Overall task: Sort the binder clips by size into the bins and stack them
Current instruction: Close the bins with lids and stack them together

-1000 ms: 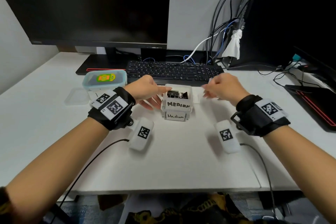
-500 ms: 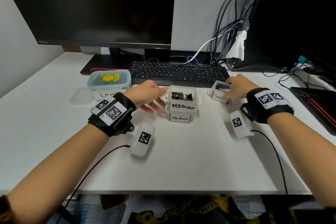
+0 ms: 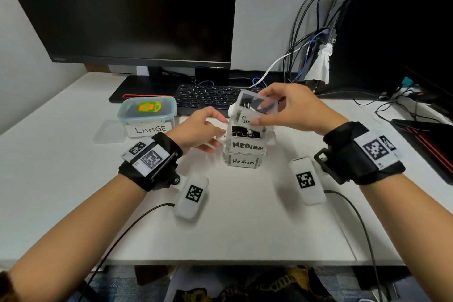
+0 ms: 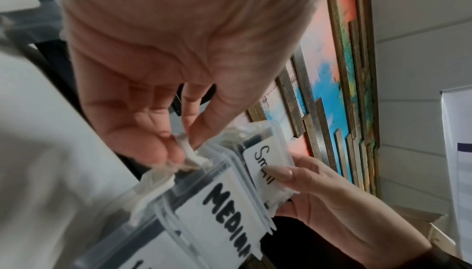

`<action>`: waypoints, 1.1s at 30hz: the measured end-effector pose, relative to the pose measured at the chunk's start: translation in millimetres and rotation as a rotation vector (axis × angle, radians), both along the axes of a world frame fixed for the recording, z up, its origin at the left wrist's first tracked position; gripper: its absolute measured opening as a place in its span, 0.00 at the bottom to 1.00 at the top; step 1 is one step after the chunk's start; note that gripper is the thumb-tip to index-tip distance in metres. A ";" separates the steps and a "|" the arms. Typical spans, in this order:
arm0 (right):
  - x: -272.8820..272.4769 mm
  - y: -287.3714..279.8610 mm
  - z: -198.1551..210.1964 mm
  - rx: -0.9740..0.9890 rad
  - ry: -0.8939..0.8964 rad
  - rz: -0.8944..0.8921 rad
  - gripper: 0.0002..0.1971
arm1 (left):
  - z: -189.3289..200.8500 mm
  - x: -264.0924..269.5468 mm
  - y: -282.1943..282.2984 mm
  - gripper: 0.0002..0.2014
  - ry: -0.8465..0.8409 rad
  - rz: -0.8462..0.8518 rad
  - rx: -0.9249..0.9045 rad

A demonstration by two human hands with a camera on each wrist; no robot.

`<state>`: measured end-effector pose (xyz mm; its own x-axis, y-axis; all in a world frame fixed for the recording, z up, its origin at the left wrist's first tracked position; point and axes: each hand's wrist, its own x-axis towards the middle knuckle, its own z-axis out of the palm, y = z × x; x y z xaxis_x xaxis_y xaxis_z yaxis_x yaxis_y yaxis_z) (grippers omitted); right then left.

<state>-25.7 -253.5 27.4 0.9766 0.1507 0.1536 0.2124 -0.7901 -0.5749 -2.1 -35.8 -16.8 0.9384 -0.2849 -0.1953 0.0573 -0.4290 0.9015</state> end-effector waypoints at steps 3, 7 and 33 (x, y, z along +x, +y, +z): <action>-0.7 5.5 -2.3 -0.040 -0.009 0.039 0.31 | 5.4 -3.9 -3.0 0.05 0.050 0.023 -0.058; -0.4 7.1 -1.9 -0.067 -0.015 0.057 0.32 | 13.6 -5.5 -6.8 0.24 0.109 0.045 -0.081; -5.8 -1.1 -29.6 0.422 0.508 -0.263 0.34 | 13.4 2.7 -14.7 0.38 -0.099 0.041 0.020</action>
